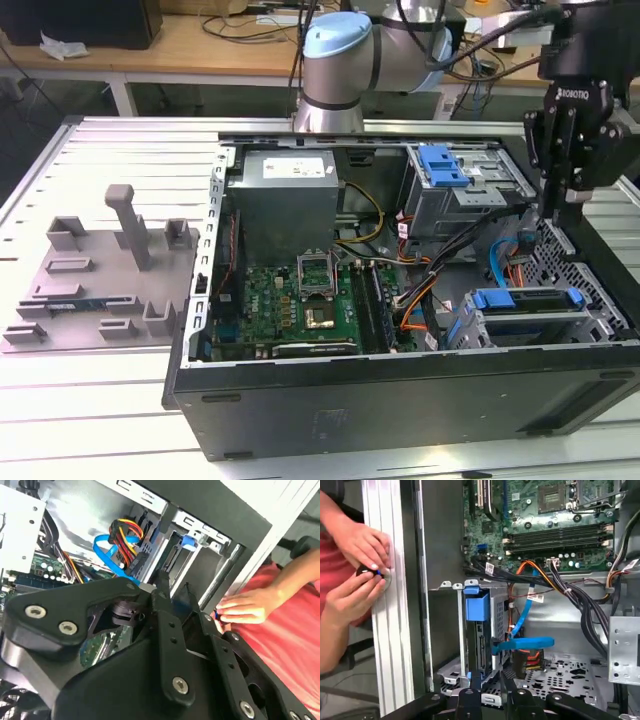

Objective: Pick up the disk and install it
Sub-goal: 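Insert the first disk wire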

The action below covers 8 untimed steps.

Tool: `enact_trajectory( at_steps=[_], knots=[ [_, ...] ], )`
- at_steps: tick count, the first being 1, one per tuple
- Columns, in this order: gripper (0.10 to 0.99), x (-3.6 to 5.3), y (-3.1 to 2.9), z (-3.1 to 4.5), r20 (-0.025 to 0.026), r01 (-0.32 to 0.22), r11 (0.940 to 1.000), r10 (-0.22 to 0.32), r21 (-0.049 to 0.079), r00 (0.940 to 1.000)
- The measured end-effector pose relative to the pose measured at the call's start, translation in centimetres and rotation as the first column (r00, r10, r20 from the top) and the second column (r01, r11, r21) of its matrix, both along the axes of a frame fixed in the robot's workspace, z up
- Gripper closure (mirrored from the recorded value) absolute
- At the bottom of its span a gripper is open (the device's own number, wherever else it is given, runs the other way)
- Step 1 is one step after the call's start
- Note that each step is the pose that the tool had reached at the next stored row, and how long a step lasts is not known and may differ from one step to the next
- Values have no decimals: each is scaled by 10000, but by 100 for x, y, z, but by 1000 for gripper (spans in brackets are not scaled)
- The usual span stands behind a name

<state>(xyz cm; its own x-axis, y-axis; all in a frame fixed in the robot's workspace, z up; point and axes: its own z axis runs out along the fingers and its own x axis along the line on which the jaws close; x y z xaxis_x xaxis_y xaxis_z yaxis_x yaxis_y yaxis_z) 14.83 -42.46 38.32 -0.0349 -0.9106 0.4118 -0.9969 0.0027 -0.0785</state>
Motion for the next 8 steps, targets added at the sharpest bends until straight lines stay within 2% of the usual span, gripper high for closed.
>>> enact_trajectory(
  at_steps=[2, 4, 5, 7, 8],
  knots=[
    [792, 0, 1, -24, 46, 440, 9990, -440, -4, 9990],
    [792, 2, 6, -59, 53, 866, 9962, -866, -7, 9962],
    [792, 15, 68, -83, 61, 880, 9961, -880, -89, 9961],
    [792, 31, 228, -112, 86, 879, 9954, -877, -385, 9961],
    [792, 31, 287, -124, 96, 880, 9949, -876, -501, 9961]
  ],
)
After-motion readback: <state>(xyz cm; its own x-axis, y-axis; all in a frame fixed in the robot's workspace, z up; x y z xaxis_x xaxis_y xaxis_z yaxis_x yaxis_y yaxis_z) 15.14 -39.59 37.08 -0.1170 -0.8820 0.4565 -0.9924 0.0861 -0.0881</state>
